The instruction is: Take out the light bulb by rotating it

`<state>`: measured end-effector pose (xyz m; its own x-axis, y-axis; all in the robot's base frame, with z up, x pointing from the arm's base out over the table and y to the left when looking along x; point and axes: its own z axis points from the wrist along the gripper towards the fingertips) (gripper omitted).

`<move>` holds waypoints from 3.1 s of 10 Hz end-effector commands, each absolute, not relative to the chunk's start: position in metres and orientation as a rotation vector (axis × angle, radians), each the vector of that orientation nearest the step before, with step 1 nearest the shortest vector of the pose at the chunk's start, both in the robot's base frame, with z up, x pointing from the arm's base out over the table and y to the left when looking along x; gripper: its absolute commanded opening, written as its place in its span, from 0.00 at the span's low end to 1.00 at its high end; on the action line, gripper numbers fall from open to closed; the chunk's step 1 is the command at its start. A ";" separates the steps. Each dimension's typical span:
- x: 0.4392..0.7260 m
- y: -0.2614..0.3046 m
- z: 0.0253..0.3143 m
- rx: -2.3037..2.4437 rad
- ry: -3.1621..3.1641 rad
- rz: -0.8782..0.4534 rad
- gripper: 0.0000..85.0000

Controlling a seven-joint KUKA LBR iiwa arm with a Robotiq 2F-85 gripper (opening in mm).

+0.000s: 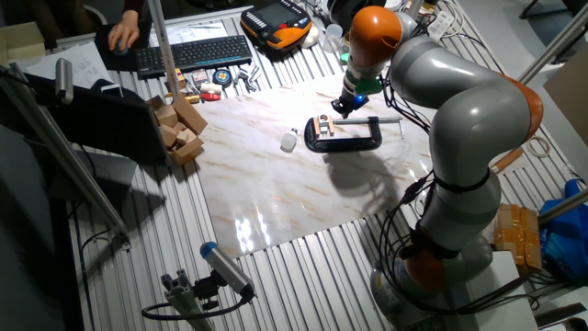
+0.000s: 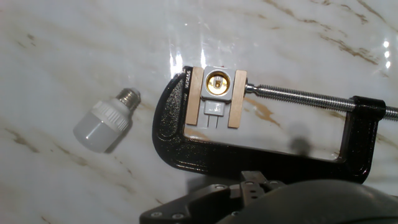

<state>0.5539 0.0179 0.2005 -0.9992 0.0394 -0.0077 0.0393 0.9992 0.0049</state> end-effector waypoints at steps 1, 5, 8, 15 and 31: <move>0.554 0.018 0.201 0.062 3.131 0.008 0.00; 0.553 0.018 0.200 0.059 3.133 0.003 0.00; 0.554 0.018 0.200 0.050 3.136 0.003 0.00; 0.555 0.018 0.201 0.045 3.138 0.005 0.00; 0.561 0.017 0.205 0.040 3.133 0.000 0.00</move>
<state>0.5612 0.0171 0.2048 -0.9996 0.0262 -0.0083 0.0262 0.9997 0.0003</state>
